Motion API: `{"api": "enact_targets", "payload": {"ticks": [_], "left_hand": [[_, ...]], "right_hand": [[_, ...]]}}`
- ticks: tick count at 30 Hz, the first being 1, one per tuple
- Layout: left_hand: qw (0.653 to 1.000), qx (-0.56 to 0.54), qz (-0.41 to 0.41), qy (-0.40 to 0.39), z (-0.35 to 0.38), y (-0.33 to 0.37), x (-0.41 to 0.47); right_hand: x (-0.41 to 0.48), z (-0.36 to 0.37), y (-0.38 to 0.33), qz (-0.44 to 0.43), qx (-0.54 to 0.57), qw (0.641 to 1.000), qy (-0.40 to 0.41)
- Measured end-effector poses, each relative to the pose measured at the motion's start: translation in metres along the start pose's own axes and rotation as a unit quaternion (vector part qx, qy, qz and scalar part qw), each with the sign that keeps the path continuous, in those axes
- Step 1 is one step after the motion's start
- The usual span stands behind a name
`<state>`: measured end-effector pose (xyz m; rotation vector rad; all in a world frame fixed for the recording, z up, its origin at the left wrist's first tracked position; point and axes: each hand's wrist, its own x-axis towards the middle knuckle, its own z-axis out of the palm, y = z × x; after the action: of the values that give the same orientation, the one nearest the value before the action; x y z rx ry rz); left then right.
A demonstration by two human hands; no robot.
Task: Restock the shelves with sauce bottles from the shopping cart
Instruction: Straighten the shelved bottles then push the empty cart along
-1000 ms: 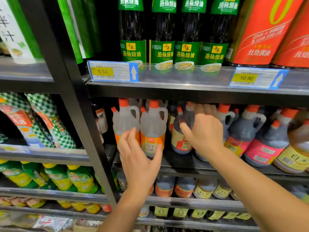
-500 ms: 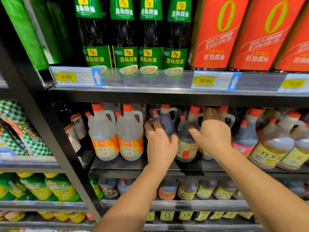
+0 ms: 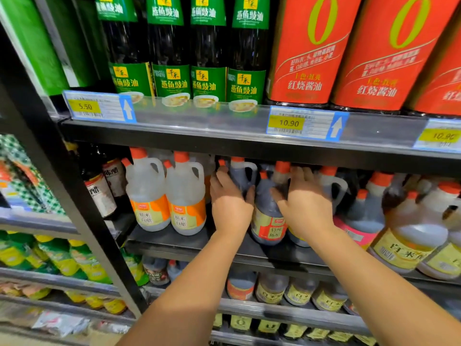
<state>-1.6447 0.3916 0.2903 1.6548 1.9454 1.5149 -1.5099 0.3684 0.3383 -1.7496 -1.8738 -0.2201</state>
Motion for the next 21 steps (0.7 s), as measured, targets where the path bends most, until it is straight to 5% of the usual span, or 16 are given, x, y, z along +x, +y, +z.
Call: {"api": "enact_targets", "payload": {"ticks": [13,21], "left_hand": [[0.996,0.072,0.016,-0.044,-0.018,-0.004,-0.006],[0.998,0.058,0.021,0.000,-0.027,-0.003,-0.023]], "right_hand": [[0.013,-0.001,0.004,0.004,0.082,0.995,-0.059],[0.019,-0.004,0.005,0.023,0.106,0.989,-0.105]]}}
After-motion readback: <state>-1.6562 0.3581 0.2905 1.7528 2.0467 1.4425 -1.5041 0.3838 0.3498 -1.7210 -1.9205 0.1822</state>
